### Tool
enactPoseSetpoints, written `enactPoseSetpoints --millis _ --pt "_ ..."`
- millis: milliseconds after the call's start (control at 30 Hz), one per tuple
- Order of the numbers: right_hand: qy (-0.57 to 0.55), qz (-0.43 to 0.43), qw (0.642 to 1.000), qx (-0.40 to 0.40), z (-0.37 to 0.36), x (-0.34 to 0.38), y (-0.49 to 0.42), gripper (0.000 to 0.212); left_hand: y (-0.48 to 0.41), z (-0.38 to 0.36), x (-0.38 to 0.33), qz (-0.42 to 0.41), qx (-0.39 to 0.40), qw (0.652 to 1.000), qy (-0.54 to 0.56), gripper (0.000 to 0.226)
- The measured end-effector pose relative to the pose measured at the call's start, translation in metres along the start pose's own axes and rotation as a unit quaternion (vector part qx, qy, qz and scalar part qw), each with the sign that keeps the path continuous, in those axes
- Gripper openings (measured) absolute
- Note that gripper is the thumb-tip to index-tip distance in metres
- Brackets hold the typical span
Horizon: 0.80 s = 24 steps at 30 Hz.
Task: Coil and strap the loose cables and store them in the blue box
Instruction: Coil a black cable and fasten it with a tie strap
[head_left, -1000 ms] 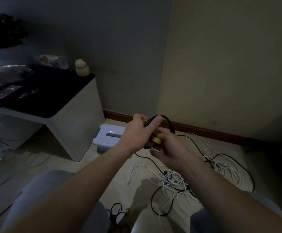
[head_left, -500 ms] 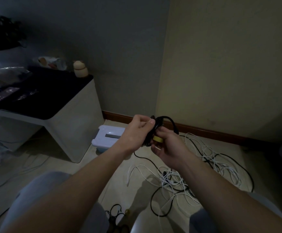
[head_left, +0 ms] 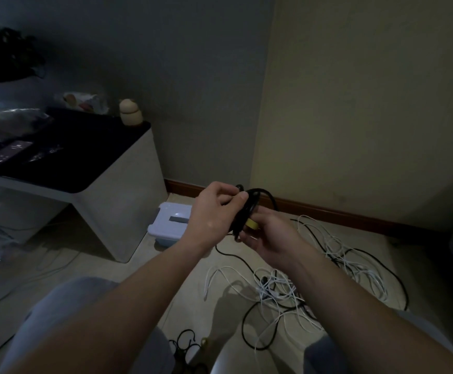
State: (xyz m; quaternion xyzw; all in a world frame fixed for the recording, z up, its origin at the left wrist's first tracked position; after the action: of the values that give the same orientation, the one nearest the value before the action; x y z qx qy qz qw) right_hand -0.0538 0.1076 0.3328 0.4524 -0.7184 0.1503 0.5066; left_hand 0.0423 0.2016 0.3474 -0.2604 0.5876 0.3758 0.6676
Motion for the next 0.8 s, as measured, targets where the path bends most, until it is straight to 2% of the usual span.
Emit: enactPoseSetpoints --millis 100,233,500,567,667,733,800 --pt "0.004 -0.016 1.000 -0.024 0.003 0.006 0.001 0.024 -0.002 0.004 -0.003 0.008 -0.004 1.000 -0.014 0.021" --pt "0.000 -0.027 0.999 -0.030 0.005 0.010 0.004 0.019 -0.002 0.006 -0.006 0.029 0.039 0.999 -0.005 0.024" --pt "0.026 -0.050 0.997 -0.048 0.009 0.011 0.007 0.016 0.000 0.003 0.005 0.019 0.050 0.995 -0.089 0.012" --pt "0.024 -0.049 0.997 -0.056 0.009 0.011 0.007 0.016 0.001 0.003 0.006 0.001 0.044 0.992 -0.115 0.021" --pt "0.021 -0.041 0.997 -0.067 0.010 0.013 0.006 0.014 0.003 0.004 0.005 -0.028 0.042 0.985 -0.164 0.053" --pt "0.025 -0.039 0.996 -0.076 0.010 0.014 0.007 0.015 0.004 0.004 0.005 -0.027 0.063 0.983 -0.168 0.057" --pt "0.028 -0.037 0.995 -0.088 0.011 0.015 0.007 0.017 0.001 0.005 0.008 -0.021 0.087 0.984 -0.155 0.050"
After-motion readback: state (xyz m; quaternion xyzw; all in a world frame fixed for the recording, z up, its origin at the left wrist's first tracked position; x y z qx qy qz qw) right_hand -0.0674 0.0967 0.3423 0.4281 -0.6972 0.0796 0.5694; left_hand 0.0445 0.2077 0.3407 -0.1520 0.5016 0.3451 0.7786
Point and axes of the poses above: each hand's wrist, its own y-axis away from the middle knuckle, its own z-axis out of the back of the hand, x = y × z, the point moved 2 cm from there along -y, towards the middle knuckle, and after that the axes turned 12 degrees about z, right-handed, at the moved point
